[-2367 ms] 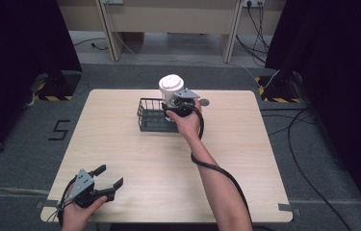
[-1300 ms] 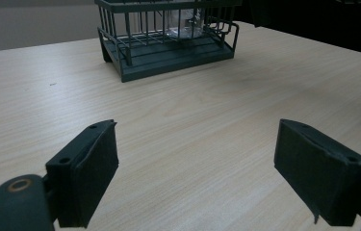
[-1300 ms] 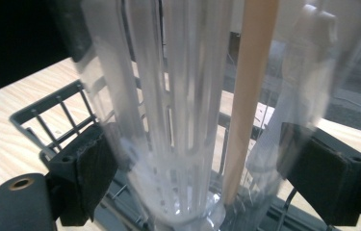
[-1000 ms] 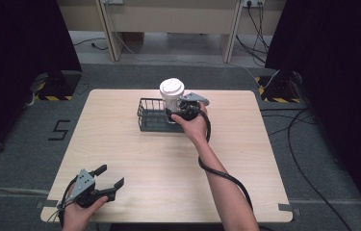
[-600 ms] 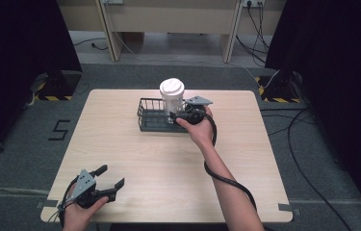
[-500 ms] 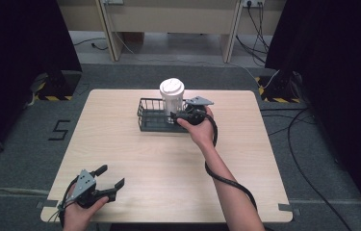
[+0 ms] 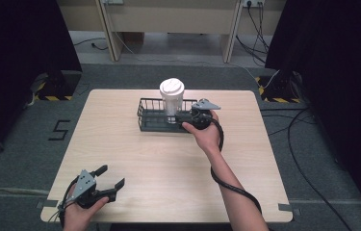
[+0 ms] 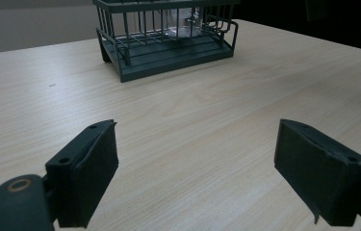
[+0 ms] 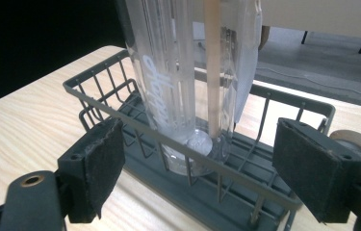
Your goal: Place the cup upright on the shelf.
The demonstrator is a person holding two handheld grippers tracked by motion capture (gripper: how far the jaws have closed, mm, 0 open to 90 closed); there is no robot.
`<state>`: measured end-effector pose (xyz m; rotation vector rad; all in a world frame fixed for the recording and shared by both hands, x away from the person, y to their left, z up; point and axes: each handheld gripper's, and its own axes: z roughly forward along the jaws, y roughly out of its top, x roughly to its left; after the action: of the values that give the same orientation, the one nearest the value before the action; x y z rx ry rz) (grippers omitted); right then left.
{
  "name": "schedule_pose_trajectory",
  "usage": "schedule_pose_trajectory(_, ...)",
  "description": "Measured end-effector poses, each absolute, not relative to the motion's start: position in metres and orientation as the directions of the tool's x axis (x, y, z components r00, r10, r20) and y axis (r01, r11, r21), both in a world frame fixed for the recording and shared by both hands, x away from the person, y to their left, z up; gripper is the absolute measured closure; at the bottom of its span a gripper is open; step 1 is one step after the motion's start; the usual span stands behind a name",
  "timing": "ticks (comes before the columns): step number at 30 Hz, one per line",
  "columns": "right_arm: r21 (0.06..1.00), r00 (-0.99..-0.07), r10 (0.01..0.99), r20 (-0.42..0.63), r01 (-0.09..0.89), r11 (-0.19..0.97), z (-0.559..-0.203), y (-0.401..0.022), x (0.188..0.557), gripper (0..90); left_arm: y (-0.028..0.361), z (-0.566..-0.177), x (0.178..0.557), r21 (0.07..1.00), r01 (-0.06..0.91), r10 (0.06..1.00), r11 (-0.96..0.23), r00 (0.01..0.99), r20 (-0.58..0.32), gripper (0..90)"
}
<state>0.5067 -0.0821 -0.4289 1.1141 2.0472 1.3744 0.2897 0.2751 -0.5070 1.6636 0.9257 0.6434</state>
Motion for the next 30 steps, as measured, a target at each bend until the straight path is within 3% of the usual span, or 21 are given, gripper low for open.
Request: schedule_pose_trajectory(30,0.898,-0.559,0.825,0.08,0.399,0.184,-0.44,-0.128,0.471,22.3,0.276,-0.507,0.289,0.959,0.256,0.837,-0.121,0.546,-0.04,14.7)
